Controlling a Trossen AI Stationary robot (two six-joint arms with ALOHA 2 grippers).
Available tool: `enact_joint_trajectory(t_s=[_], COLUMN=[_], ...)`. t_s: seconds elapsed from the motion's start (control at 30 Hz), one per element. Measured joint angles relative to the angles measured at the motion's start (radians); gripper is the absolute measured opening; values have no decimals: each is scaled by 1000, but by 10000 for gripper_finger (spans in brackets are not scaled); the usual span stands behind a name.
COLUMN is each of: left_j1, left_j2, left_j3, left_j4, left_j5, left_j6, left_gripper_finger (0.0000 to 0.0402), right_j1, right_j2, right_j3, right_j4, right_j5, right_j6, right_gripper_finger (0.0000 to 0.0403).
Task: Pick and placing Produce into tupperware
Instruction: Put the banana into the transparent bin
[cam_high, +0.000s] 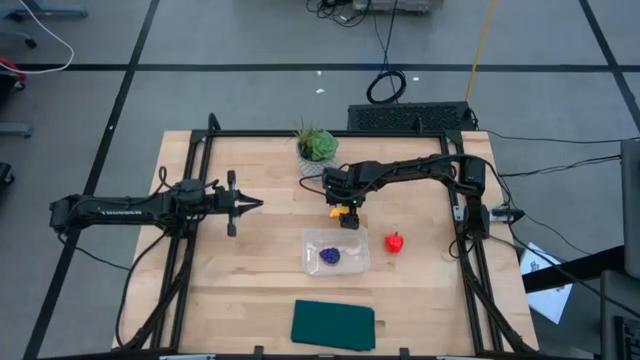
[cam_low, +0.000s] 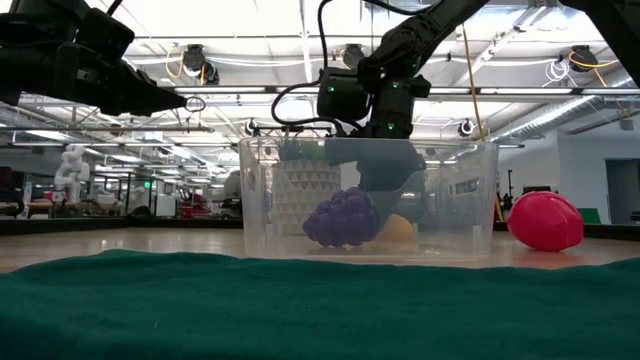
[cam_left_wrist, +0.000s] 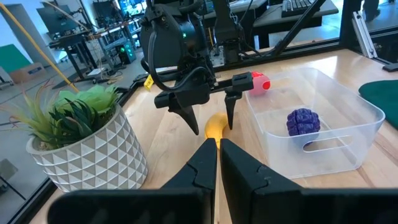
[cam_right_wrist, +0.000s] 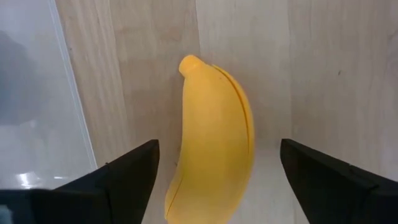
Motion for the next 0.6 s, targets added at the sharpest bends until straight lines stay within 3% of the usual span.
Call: enact_joint_trajectory(t_s=[0.6], left_j1=[0], left_j2=[0], left_j3=[0], left_j4=[0], left_j5=[0], left_j6=[0], left_gripper_finger=[26], right_j1=[0], right_j2=[0], right_j3=[0], right_j4=[7], right_j5=[0], right_j6=[0], right_gripper_finger=[153])
